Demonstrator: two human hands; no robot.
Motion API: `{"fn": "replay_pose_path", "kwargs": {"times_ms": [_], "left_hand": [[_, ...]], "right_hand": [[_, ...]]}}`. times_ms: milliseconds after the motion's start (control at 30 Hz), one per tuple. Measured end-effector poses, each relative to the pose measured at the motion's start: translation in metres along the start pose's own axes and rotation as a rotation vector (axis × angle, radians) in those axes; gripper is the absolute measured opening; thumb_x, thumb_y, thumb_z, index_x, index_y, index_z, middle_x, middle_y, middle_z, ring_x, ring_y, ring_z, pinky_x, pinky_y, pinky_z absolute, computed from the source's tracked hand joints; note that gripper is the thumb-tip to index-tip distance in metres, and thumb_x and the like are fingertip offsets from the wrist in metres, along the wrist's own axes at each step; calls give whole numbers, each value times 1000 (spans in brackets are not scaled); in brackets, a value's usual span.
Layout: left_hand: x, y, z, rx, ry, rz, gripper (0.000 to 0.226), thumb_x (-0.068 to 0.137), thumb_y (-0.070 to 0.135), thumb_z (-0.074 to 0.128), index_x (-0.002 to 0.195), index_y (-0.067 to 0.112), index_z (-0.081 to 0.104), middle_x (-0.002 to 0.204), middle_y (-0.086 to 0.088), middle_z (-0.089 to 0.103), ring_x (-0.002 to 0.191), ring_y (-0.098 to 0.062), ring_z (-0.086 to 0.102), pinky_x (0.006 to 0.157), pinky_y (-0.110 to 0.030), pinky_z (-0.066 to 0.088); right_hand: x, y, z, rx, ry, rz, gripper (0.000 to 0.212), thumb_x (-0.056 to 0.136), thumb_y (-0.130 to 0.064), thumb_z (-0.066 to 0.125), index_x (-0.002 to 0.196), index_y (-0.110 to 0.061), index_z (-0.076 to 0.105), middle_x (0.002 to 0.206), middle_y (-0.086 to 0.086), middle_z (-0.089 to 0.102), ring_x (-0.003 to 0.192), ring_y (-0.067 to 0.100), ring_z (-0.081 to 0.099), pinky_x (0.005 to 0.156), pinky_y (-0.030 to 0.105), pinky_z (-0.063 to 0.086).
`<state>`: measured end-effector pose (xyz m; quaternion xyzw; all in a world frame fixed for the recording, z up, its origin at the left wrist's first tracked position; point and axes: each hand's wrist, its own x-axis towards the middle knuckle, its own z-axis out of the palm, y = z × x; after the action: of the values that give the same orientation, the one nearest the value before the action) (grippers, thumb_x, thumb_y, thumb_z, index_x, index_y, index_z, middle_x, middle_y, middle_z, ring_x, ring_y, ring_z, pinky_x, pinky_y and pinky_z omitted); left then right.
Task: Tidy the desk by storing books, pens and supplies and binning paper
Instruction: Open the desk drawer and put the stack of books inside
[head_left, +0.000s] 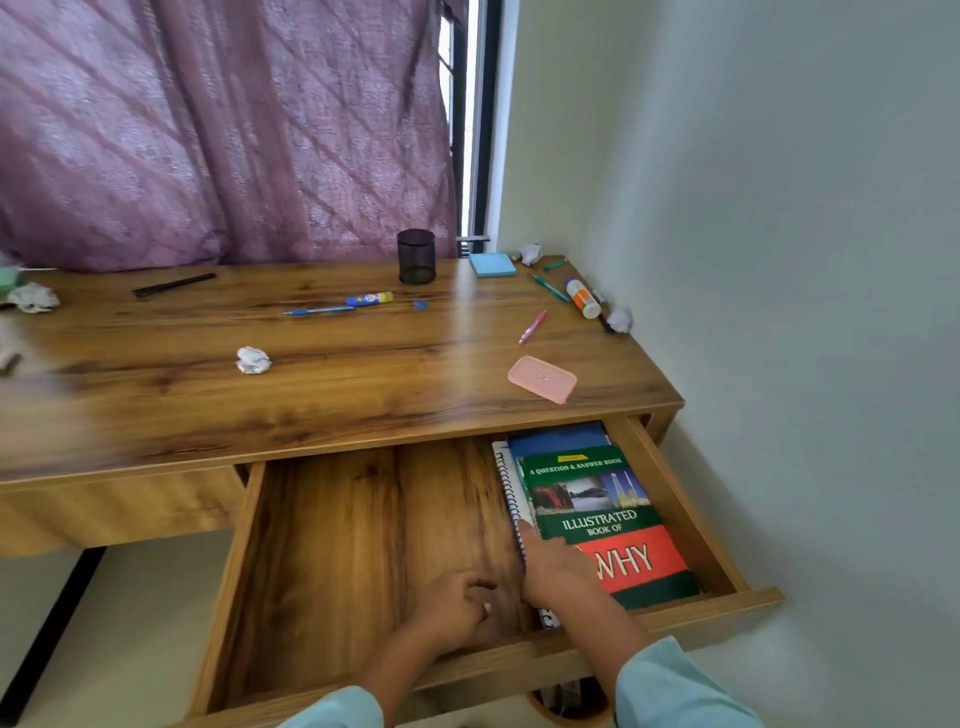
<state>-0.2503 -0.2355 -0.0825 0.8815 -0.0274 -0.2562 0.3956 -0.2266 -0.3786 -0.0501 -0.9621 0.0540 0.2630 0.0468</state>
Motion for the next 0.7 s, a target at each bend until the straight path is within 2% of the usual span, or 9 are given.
{"fn": "replay_pose_path", "kwargs": {"times_ms": [33, 100, 200, 300, 400, 533, 600, 700], "left_hand": [[-3, -4, -6, -19, 38, 3, 32, 92, 17, 56, 122, 25, 61, 122, -1, 58, 88, -6, 48, 64, -13, 38], [-9, -10, -20, -57, 108, -2, 30, 92, 17, 55, 118, 29, 63, 121, 5, 56, 90, -5, 49, 69, -13, 41], [-23, -16, -41, -137, 211, -33, 24, 91, 19, 56, 104, 38, 62, 124, 7, 53, 88, -2, 54, 74, -18, 48], [-34, -25, -66, -174, 322, -60, 20, 91, 21, 57, 102, 36, 63, 115, 8, 59, 85, -2, 57, 65, -15, 49], [-44, -36, -94, -232, 418, -64, 19, 92, 17, 56, 99, 32, 64, 103, 6, 62, 69, -3, 56, 53, -13, 43], [-59, -57, -128, -301, 522, -68, 19, 93, 15, 56, 105, 25, 66, 109, 6, 60, 94, -5, 54, 74, -16, 45], [-66, -72, -146, -338, 556, -93, 20, 93, 15, 55, 105, 26, 66, 106, 8, 60, 100, -9, 54, 74, -15, 44], [-78, -102, -180, -411, 609, -114, 20, 91, 12, 56, 97, 28, 66, 105, 6, 64, 97, -9, 56, 70, -14, 43]], "right_hand": [[-1, -8, -1, 21, 9, -29, 73, 90, -16, 50, 149, -31, 12, 130, 17, 52, 116, 33, 55, 92, 40, 47], [-4, -23, -3, 62, 11, -93, 73, 87, -18, 52, 148, -32, 15, 132, 16, 52, 119, 34, 54, 94, 40, 46], [-7, -47, -8, 76, 2, -165, 84, 86, -25, 63, 150, -33, 10, 145, 13, 40, 128, 33, 47, 100, 41, 43], [-11, -75, -9, 74, -5, -227, 89, 84, -32, 67, 151, -35, 8, 149, 12, 36, 132, 33, 41, 104, 44, 41], [-15, -105, -12, 71, -5, -303, 89, 84, -37, 67, 150, -39, 7, 150, 9, 37, 134, 33, 40, 105, 45, 40], [-21, -153, -15, 114, -4, -402, 86, 86, -39, 65, 150, -40, 8, 146, 9, 39, 132, 34, 42, 99, 42, 43], [-23, -181, -14, 145, 15, -437, 85, 85, -39, 66, 150, -39, 10, 148, 9, 37, 133, 35, 40, 100, 42, 43], [-27, -230, -12, 173, 55, -474, 82, 85, -37, 66, 149, -39, 14, 146, 7, 39, 131, 34, 41, 100, 43, 43]]}}
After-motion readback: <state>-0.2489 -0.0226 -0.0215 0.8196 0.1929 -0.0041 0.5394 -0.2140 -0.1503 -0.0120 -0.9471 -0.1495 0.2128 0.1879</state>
